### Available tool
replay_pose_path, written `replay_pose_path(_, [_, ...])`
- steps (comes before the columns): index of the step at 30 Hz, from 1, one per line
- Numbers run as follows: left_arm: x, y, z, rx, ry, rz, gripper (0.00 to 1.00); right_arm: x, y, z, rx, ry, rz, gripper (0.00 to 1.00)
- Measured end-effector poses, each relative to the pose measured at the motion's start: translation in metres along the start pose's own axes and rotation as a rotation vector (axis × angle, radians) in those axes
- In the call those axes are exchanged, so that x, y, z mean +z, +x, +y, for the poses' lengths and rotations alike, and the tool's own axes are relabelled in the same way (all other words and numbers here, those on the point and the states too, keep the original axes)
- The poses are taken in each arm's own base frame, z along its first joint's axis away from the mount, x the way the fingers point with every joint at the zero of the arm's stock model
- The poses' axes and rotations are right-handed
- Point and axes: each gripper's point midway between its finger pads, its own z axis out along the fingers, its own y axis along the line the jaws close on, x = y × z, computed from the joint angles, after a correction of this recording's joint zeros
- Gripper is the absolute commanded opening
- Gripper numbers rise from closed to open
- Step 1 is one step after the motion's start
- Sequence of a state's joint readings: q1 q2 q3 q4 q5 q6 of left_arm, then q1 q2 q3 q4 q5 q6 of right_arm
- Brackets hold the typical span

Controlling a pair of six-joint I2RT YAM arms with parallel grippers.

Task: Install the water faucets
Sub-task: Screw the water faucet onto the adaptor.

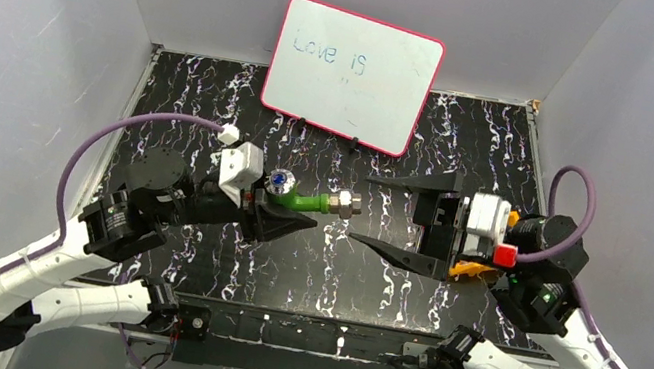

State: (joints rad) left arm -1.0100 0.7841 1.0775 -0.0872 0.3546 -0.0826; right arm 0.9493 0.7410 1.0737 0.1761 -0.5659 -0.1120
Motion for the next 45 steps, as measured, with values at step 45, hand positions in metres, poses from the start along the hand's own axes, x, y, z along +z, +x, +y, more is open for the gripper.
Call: replay_pose_path(45, [0.009, 0.008, -0.017, -0.234, 0.064, 0.036, 0.0, -0.004, 0.066, 0.006, -0.37, -0.199, 0.218, 0.67])
